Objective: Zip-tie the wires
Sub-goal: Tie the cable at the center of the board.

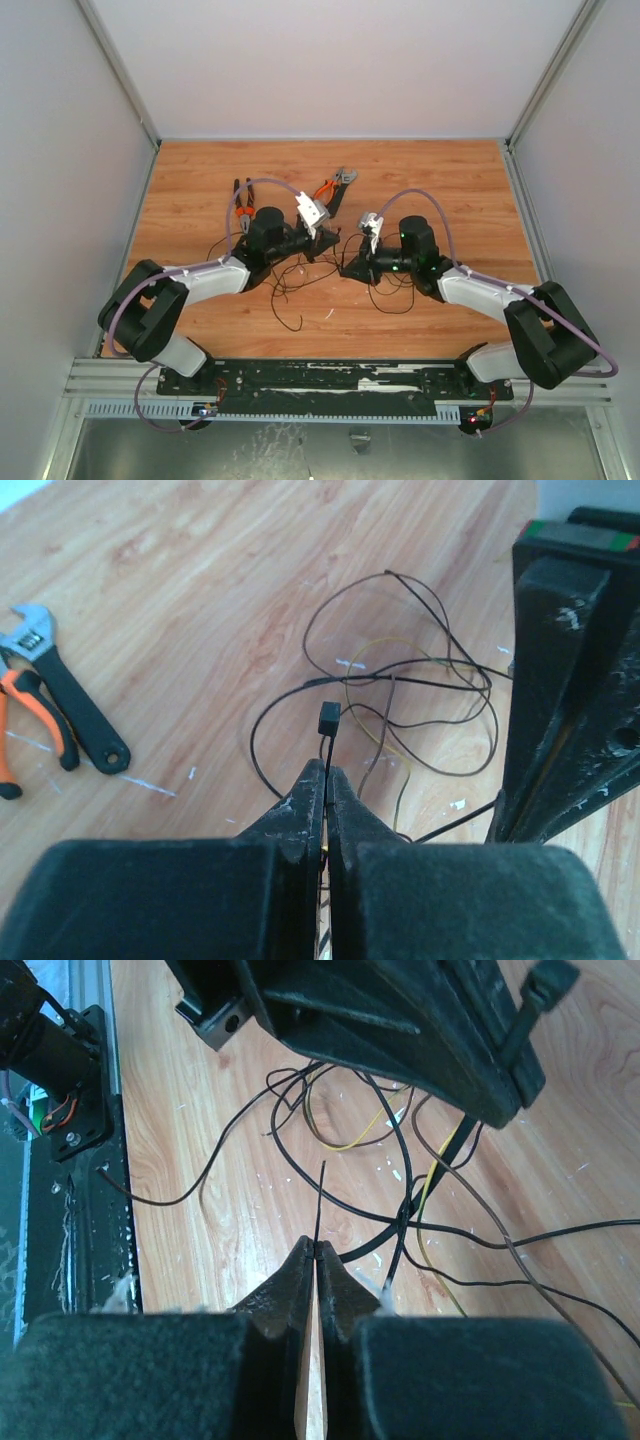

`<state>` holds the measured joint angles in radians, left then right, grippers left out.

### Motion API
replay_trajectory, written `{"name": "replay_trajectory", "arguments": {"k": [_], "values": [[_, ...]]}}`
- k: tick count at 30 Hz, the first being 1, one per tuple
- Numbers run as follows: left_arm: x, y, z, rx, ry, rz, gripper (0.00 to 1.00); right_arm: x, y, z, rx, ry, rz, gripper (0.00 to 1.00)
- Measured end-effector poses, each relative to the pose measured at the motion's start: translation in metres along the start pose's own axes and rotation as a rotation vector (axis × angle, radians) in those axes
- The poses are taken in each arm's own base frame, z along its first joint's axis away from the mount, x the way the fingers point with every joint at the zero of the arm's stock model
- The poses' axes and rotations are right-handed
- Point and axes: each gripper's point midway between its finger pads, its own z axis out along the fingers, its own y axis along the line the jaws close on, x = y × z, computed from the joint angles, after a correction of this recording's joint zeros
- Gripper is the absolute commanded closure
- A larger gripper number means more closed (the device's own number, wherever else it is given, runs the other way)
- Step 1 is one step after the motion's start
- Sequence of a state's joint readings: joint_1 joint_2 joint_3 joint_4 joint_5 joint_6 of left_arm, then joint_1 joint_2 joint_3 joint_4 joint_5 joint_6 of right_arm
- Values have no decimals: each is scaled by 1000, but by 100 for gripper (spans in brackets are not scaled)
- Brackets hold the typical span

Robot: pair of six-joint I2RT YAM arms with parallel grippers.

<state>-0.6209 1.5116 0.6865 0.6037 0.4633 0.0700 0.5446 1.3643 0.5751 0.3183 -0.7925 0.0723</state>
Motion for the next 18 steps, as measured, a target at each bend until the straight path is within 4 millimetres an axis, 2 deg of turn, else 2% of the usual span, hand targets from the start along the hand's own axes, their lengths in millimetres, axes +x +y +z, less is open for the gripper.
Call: {"name": "replay_trajectory", "arguments": {"k": [5, 12, 18], "values": [[-13, -3, -7, -14, -62, 68, 100, 1, 3, -3, -4, 7, 18, 100], [-20, -12, -11, -14, -102, 185, 100, -2, 6, -9, -21, 22, 37, 100], [-26, -11, -11, -21, -117, 268, 100, -6, 3, -13, -29, 23, 40, 100]]}}
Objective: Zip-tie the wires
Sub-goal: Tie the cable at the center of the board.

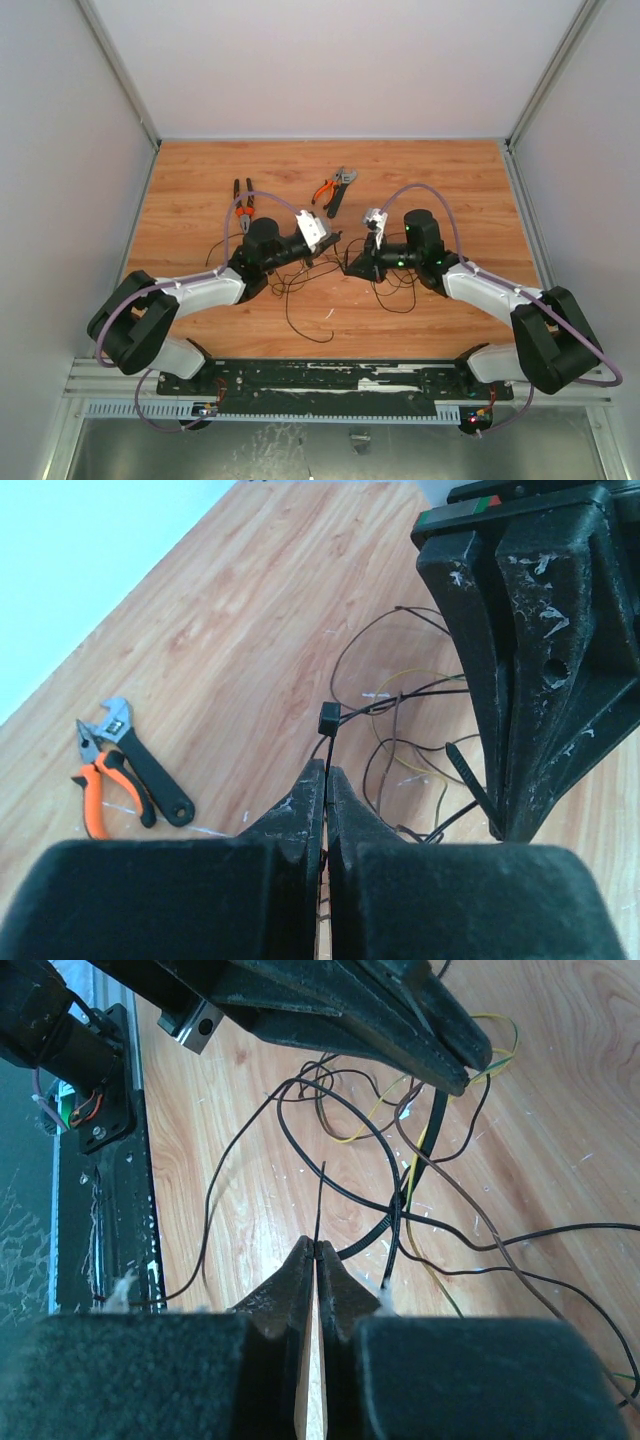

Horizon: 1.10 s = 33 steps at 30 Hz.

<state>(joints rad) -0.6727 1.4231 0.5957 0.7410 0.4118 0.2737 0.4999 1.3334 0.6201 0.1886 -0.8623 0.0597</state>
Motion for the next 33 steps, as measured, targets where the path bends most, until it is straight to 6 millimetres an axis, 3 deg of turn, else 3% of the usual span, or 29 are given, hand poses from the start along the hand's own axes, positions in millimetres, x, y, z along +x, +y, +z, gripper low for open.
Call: {"name": "replay_trajectory", "arguments": {"k": [14, 24, 33], "values": [[-7, 0, 2, 19, -13, 275, 100, 4, 6, 2, -64, 19, 12, 100], [0, 3, 1, 40, 17, 446, 100, 1, 7, 0, -68, 16, 11, 100], [3, -7, -8, 53, 1, 570, 100, 1, 10, -1, -84, 19, 15, 100]]}}
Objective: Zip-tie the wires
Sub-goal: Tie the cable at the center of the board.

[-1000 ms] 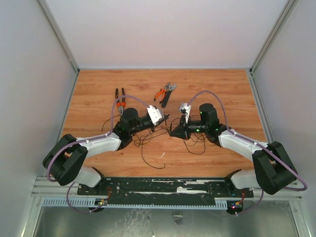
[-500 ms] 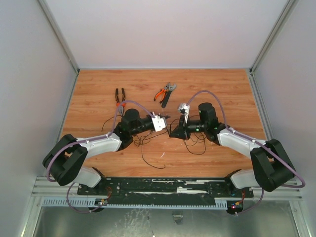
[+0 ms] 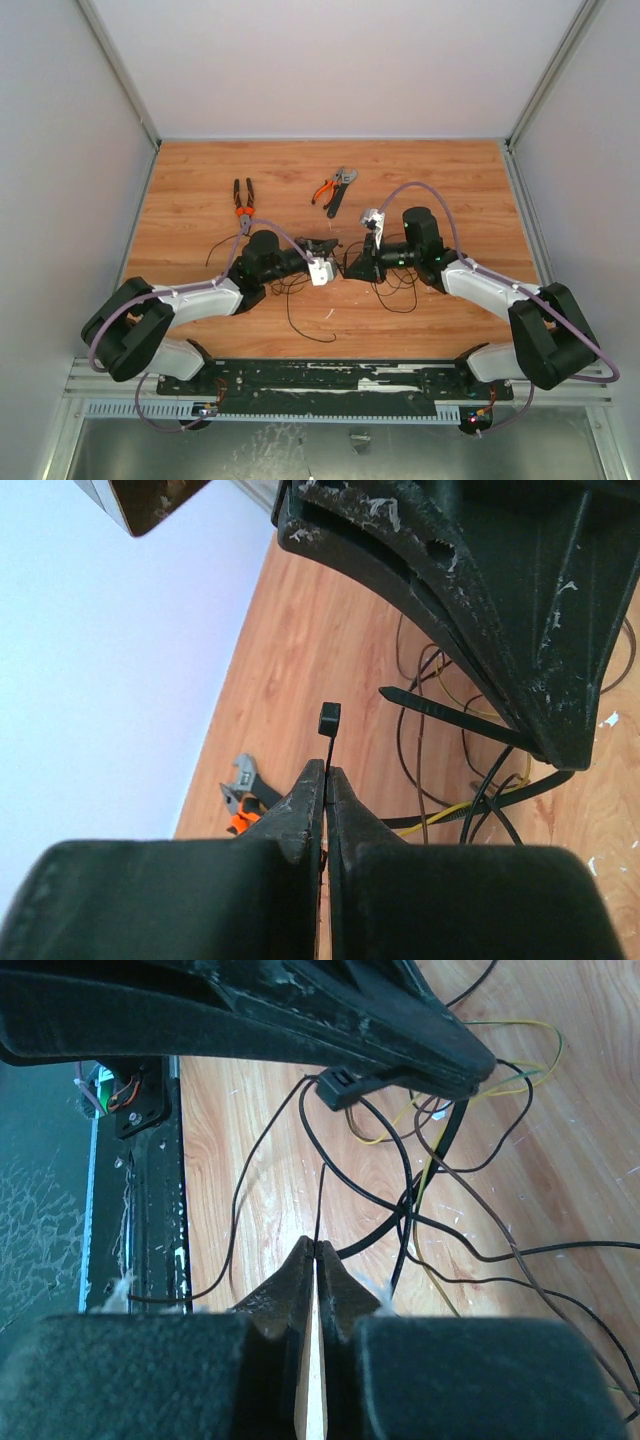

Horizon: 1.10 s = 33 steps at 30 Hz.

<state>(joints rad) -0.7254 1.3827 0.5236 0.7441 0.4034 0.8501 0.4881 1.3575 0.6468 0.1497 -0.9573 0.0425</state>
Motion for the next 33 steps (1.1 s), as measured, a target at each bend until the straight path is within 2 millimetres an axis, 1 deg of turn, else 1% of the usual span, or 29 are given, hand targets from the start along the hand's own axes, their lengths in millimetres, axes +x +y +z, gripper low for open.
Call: {"name": "replay_trajectory", "arguments": {"k": [5, 12, 26, 33], "values": [[-6, 2, -5, -27, -27, 61, 100, 0, 1, 0, -5, 3, -7, 100], [-11, 7, -5, -43, -45, 139, 100, -1, 3, 0, -16, 2, -14, 100], [-8, 10, -6, -37, -25, 265, 100, -4, 5, 0, -37, -1, -38, 100], [-11, 10, -5, -32, -39, 285, 100, -4, 5, 0, -42, -3, -68, 100]]}}
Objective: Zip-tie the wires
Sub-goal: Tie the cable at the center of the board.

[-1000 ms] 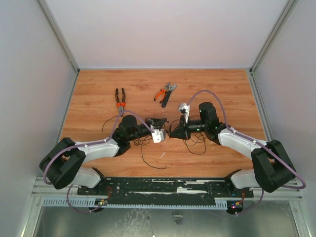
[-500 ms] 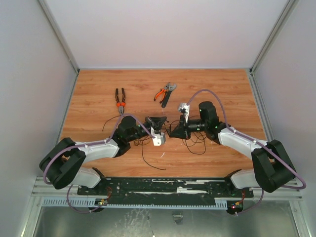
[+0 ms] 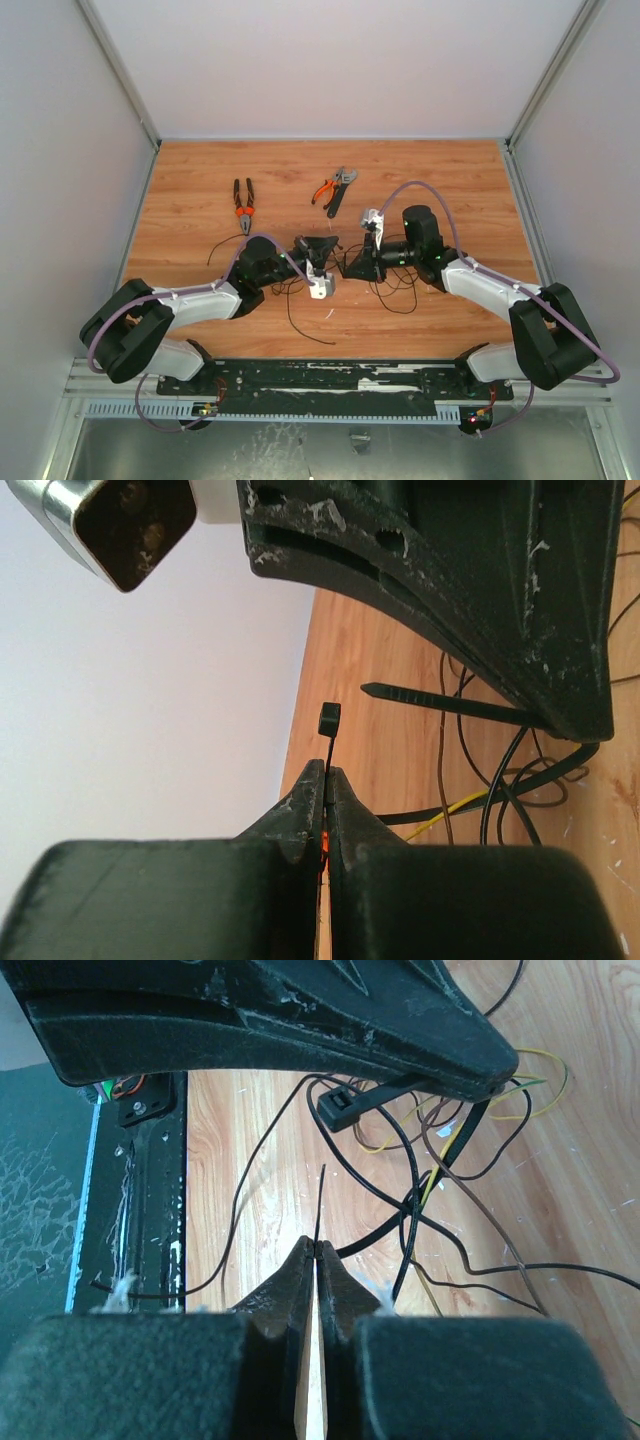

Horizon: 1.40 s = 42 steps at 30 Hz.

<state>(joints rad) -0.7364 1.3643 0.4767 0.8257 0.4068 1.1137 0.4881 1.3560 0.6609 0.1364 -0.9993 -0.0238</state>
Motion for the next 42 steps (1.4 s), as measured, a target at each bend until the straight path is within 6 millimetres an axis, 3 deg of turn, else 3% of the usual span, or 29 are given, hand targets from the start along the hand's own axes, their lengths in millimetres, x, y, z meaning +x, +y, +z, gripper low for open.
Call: {"name": "replay_trajectory", "arguments": {"k": [22, 35, 42], "values": [[-31, 6, 7, -29, -170, -151, 100, -1, 13, 0, -94, -32, -98, 100], [-31, -2, 2, -34, -213, -173, 100, 1, 13, 1, -97, -29, -94, 100], [-22, -17, 4, -38, -218, -173, 100, 4, 13, 2, -105, -22, -80, 100]]}}
